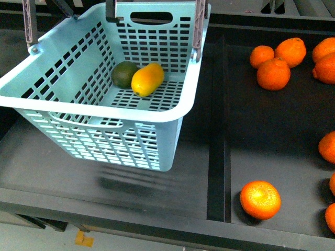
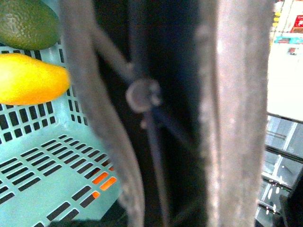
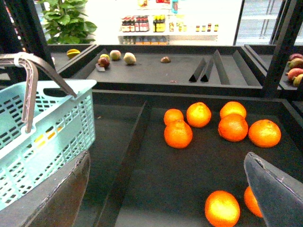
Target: Pick mango and avocado into basket
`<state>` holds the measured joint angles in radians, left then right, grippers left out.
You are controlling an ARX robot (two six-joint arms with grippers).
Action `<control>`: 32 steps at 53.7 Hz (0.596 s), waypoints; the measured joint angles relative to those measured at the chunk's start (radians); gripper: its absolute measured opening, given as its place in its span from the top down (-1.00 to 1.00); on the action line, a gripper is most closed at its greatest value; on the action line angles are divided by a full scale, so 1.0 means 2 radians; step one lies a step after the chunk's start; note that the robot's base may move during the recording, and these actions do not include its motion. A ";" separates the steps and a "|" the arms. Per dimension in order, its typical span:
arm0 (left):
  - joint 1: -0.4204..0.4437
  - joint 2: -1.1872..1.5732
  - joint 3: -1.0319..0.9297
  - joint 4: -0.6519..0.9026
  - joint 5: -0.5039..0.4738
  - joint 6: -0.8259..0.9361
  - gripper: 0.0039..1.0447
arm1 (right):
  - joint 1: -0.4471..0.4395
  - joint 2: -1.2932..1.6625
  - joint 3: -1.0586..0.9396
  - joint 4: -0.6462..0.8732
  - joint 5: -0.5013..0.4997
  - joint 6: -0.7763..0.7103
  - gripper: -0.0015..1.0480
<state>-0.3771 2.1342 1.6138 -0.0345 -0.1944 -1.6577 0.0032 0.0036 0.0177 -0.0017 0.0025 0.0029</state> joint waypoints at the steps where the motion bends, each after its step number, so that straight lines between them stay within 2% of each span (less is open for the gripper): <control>1: 0.001 0.000 -0.004 0.002 0.002 0.004 0.75 | 0.000 0.000 0.000 0.000 0.000 0.000 -0.83; 12: 0.006 0.006 -0.044 0.019 0.021 0.049 0.75 | 0.000 0.000 0.000 0.000 0.000 0.000 -0.83; 26: -0.007 -0.005 -0.108 0.063 0.021 0.046 0.75 | 0.000 0.000 0.000 0.000 0.000 0.000 -0.83; 32: -0.010 -0.012 -0.129 0.068 0.027 0.031 0.43 | 0.000 0.000 0.000 0.000 0.000 0.000 -0.83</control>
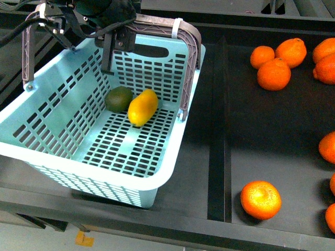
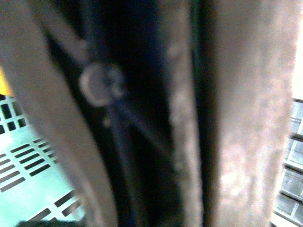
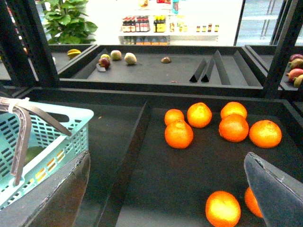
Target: Pick mango and avocado into basket
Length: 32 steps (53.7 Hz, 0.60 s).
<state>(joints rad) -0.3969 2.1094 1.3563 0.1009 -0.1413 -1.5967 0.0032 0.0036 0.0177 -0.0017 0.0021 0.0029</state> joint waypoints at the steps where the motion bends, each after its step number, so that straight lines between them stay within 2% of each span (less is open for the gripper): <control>1: -0.001 -0.001 -0.003 0.000 -0.001 -0.003 0.36 | 0.000 0.000 0.000 0.000 0.000 0.000 -0.83; 9: -0.001 -0.029 -0.031 0.009 -0.010 -0.036 -0.36 | 0.000 0.000 0.000 0.000 0.000 0.000 -0.83; 13: -0.001 -0.046 -0.044 0.012 -0.017 -0.045 -0.60 | 0.000 0.000 0.000 0.000 0.000 0.000 -0.83; 16: -0.001 -0.068 -0.060 0.012 -0.024 -0.052 -0.87 | 0.000 0.000 0.000 0.000 0.000 0.000 -0.83; 32: -0.010 -0.177 -0.134 -0.038 -0.060 -0.077 -0.84 | 0.000 0.000 0.000 0.000 0.000 0.000 -0.83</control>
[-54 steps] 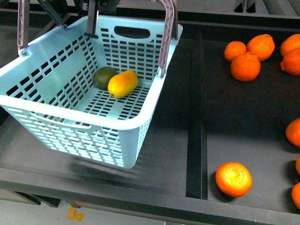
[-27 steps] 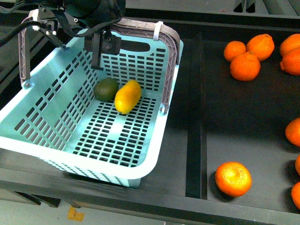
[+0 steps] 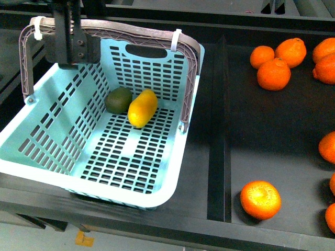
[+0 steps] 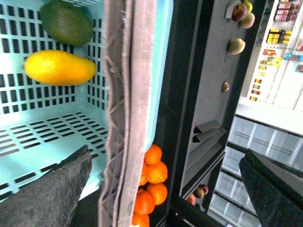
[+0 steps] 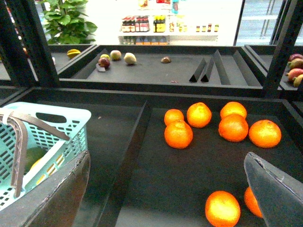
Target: Pick mango and avocado into basket
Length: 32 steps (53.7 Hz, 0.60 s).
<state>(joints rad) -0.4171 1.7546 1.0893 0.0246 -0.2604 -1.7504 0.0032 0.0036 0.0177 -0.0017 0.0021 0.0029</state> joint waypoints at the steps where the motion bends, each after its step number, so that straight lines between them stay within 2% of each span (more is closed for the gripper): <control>1: -0.001 -0.009 -0.006 -0.008 -0.003 -0.001 -0.84 | 0.000 0.000 0.000 0.000 0.000 0.000 -0.83; 8: -0.001 -0.061 -0.036 -0.071 -0.028 -0.003 -0.84 | 0.000 0.000 0.000 0.000 0.000 0.000 -0.83; 15: -0.002 -0.069 -0.040 -0.069 -0.033 0.006 -0.83 | 0.000 0.000 0.000 0.000 0.000 0.000 -0.83; 17: 0.000 -0.070 -0.075 0.023 -0.056 0.079 -0.71 | 0.000 0.000 0.000 0.000 0.000 0.000 -0.83; 19: 0.006 -0.074 -0.121 0.132 -0.056 0.165 -0.57 | 0.000 0.000 0.000 0.000 0.000 0.000 -0.83; 21: 0.018 -0.084 -0.191 0.277 -0.048 0.332 -0.37 | 0.000 0.000 0.000 0.000 0.000 0.000 -0.83; 23: 0.027 -0.099 -0.236 0.365 -0.040 0.442 -0.23 | 0.000 0.000 0.000 0.000 0.000 0.000 -0.83; 27: 0.050 -0.144 -0.295 0.462 -0.022 0.653 0.08 | 0.000 0.000 0.000 0.000 0.000 0.000 -0.83; 32: 0.076 -0.195 -0.346 0.479 -0.001 0.791 0.46 | 0.000 0.000 0.000 0.000 0.000 0.000 -0.83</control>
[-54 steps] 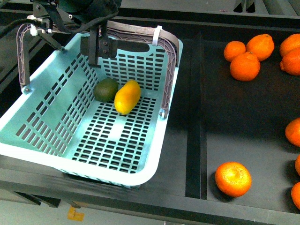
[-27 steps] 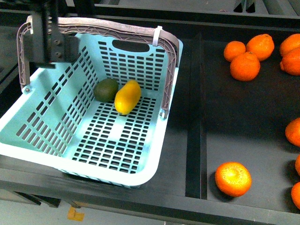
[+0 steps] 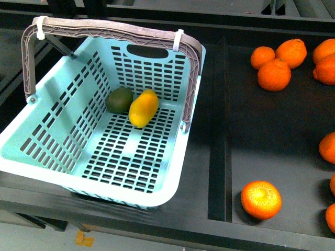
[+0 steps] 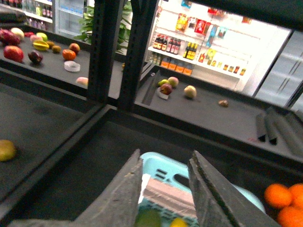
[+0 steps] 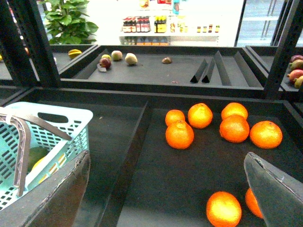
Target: Pick mango and avocado into basket
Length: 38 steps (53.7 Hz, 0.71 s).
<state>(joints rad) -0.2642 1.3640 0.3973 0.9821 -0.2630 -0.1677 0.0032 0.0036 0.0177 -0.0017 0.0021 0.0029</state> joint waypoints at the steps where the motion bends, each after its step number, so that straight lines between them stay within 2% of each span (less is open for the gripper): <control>1: 0.003 -0.007 -0.009 0.000 0.004 0.013 0.52 | 0.000 0.000 0.000 0.000 0.000 0.000 -0.83; 6: 0.025 -0.048 -0.059 -0.002 0.029 0.058 0.97 | 0.000 0.000 0.000 0.000 0.000 0.000 -0.83; 21: 0.074 -0.179 -0.140 -0.053 0.076 0.075 0.97 | 0.000 0.000 0.000 0.000 0.000 0.000 -0.83; 26: 0.083 -0.188 -0.164 -0.034 0.084 0.076 0.97 | 0.000 0.000 0.000 0.000 0.000 0.000 -0.83; 29: 0.090 -0.207 -0.174 -0.051 0.093 0.076 0.97 | 0.000 0.000 0.000 0.000 0.000 0.000 -0.83; 32: 0.113 -0.233 -0.179 -0.071 0.126 0.077 0.97 | 0.000 0.000 0.000 0.000 0.000 0.000 -0.83; 38: 0.130 -0.292 -0.185 -0.118 0.130 0.078 0.97 | 0.000 0.000 0.000 0.000 0.000 0.000 -0.83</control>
<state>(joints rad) -0.0051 0.7803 0.0265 0.7460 -0.0021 -0.0116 0.0032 0.0036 0.0177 -0.0017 0.0021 0.0029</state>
